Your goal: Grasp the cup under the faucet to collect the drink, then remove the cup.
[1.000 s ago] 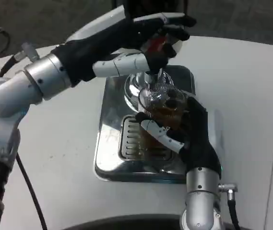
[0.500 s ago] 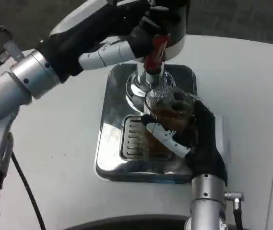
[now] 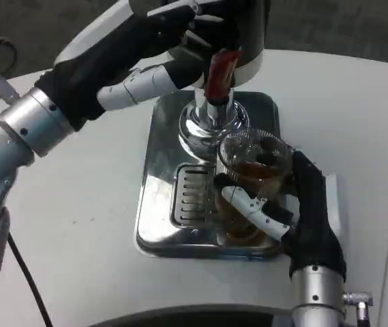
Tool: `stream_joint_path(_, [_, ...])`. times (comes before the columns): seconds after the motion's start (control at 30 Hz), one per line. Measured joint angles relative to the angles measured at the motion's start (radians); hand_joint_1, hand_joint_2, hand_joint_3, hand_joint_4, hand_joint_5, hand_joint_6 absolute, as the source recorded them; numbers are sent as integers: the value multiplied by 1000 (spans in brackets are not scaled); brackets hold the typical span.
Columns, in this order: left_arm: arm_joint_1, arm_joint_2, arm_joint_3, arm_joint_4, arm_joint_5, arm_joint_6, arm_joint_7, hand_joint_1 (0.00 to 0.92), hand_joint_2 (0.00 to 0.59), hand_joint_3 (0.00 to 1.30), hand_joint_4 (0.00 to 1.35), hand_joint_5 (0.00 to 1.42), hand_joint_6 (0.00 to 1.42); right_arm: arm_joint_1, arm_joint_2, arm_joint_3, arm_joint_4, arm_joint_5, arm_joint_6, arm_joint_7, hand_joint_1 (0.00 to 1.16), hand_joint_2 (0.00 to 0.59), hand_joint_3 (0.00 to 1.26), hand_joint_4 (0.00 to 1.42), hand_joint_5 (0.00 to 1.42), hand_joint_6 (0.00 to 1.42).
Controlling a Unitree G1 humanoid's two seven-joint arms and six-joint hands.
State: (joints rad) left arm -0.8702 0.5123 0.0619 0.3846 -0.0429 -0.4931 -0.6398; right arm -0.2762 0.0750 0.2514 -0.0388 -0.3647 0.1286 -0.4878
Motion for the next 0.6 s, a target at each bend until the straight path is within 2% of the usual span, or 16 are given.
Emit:
stream_joint_path(0.3, [53, 1, 25, -78, -25, 45, 30, 0, 0, 236, 279, 441, 312, 117, -16, 5, -118, -2, 15, 33, 801, 223, 722, 834, 793, 428])
stream_joint_path(0.6, [232, 28, 107, -243, -44, 129, 88, 0, 0, 237, 280, 441, 315, 232, -22, 8, -246, -15, 20, 61, 806, 219, 760, 855, 822, 449])
